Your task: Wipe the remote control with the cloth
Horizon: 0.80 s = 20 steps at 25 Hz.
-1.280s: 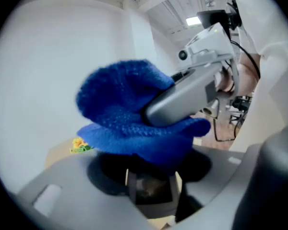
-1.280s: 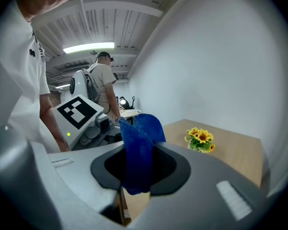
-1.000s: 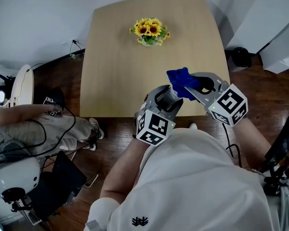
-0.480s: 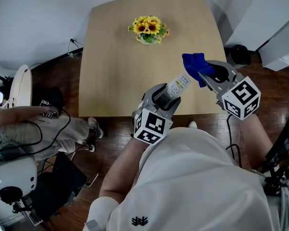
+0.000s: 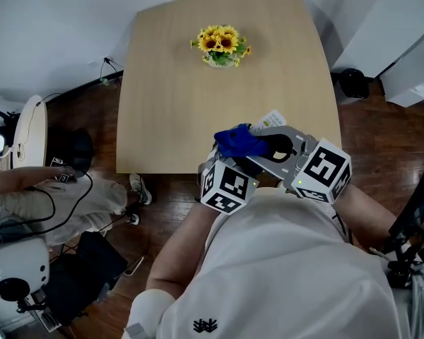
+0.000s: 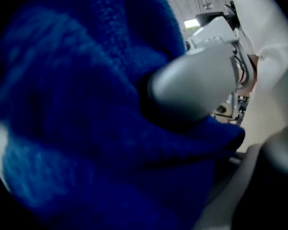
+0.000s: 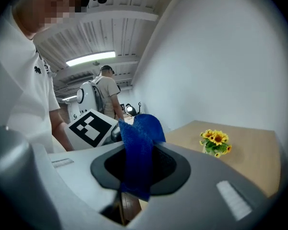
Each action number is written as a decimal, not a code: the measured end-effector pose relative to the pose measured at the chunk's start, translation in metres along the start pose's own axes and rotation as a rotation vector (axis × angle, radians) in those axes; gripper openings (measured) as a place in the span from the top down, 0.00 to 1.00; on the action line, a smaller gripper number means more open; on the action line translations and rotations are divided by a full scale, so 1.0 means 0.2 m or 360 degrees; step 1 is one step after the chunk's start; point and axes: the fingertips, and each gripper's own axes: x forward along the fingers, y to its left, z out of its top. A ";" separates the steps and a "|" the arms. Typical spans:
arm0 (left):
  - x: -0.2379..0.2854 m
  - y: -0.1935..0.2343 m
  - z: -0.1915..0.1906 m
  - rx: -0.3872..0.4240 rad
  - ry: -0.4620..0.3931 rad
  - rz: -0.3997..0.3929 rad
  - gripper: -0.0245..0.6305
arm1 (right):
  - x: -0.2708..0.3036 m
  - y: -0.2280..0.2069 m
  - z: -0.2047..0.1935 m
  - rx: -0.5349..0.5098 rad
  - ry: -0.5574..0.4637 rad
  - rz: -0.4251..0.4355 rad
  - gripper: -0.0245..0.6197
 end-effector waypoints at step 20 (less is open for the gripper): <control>-0.08 0.16 -0.21 -0.0184 -0.0008 0.0080 0.54 | -0.30 -0.65 -0.15 0.0125 0.0103 -0.0651 0.83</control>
